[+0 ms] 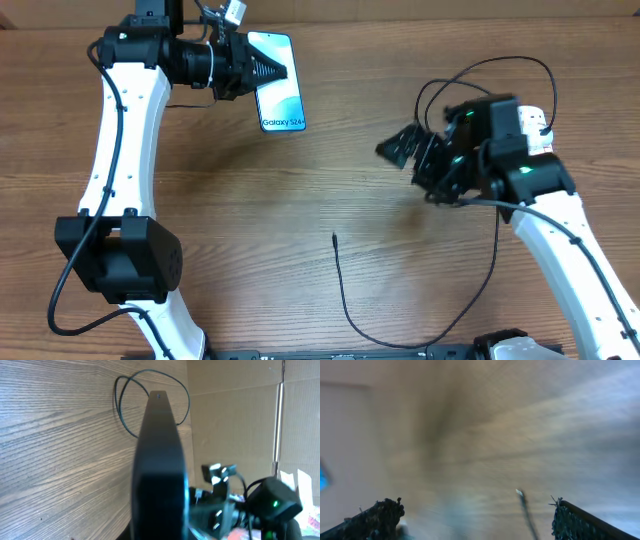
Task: Plug charger to phone and switch on socket
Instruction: 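Move the right gripper down toward the black cable's plug end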
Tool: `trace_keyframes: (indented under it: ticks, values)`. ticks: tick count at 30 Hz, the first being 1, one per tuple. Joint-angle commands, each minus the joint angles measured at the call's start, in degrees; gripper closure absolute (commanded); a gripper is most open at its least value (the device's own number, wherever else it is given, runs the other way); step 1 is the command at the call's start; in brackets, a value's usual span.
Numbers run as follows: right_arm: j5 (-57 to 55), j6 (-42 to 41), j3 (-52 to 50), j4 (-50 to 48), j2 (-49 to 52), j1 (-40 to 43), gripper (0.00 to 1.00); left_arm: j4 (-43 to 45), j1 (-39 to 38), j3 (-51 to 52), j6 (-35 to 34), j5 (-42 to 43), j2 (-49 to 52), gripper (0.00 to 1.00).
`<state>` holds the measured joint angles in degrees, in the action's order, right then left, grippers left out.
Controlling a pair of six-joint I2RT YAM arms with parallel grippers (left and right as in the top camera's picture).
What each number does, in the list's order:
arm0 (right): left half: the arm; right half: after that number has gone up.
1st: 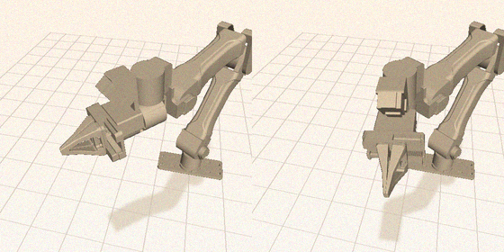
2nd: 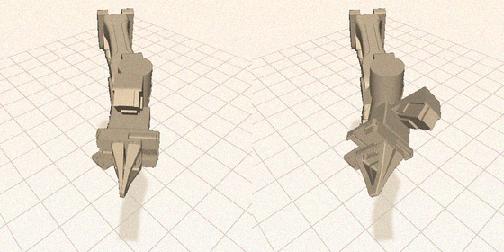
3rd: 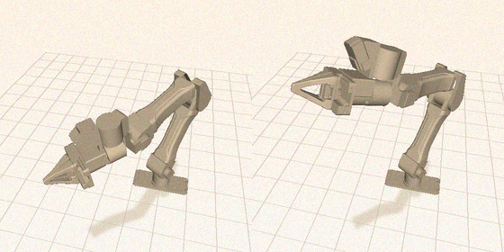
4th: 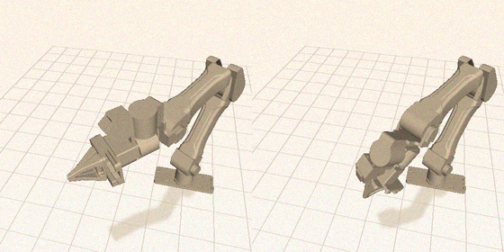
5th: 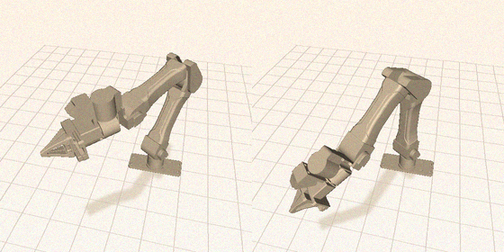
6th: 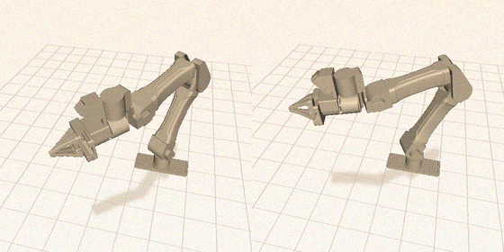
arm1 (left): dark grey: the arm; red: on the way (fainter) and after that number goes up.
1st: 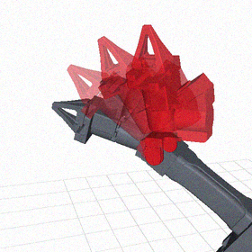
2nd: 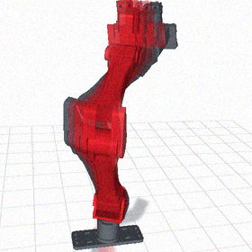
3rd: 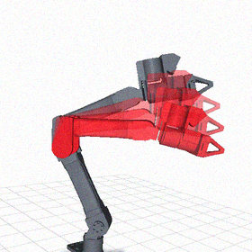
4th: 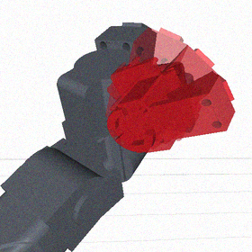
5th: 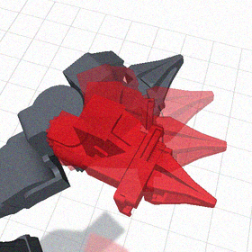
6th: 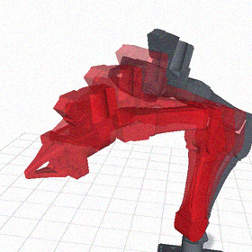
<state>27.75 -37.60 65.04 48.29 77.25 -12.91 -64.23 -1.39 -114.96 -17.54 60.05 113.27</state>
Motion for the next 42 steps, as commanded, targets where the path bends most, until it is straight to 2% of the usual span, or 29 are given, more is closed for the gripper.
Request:
trace_keyframes:
  ticks: [1,2,7,15,24,31,42]
  values:
    - [-11.4,3.9,1.4,3.9,-0.6,-6.4,0.00,0.4,0.3,-1.0,1.3,3.0,-1.1,0.96]
    - [-15.0,3.6,1.3,6.3,-0.6,-10.3,0.00,0.3,0.3,-1.0,1.3,3.0,-1.1,0.96]
    - [-20.4,-1.1,-0.5,9.1,-0.6,-19.9,0.00,0.0,0.3,-1.0,1.3,3.0,-1.1,0.96]
    - [-24.7,-10.8,-6.9,8.7,-0.4,-30.4,0.00,-0.4,0.3,-1.0,1.3,2.8,-1.1,0.96]
    - [-24.8,-10.4,-12.2,5.2,1.7,-34.7,0.00,-0.5,0.2,-1.0,1.3,2.4,-1.1,0.96]
    - [-25.5,-9.0,-12.9,1.7,9.7,-37.6,0.00,-0.5,0.2,-1.0,1.3,2.3,-1.1,0.96]
    - [-26.4,-8.8,-12.9,-2.8,15.1,-37.8,0.01,-0.7,0.2,-1.0,1.3,1.3,-1.1,0.96]
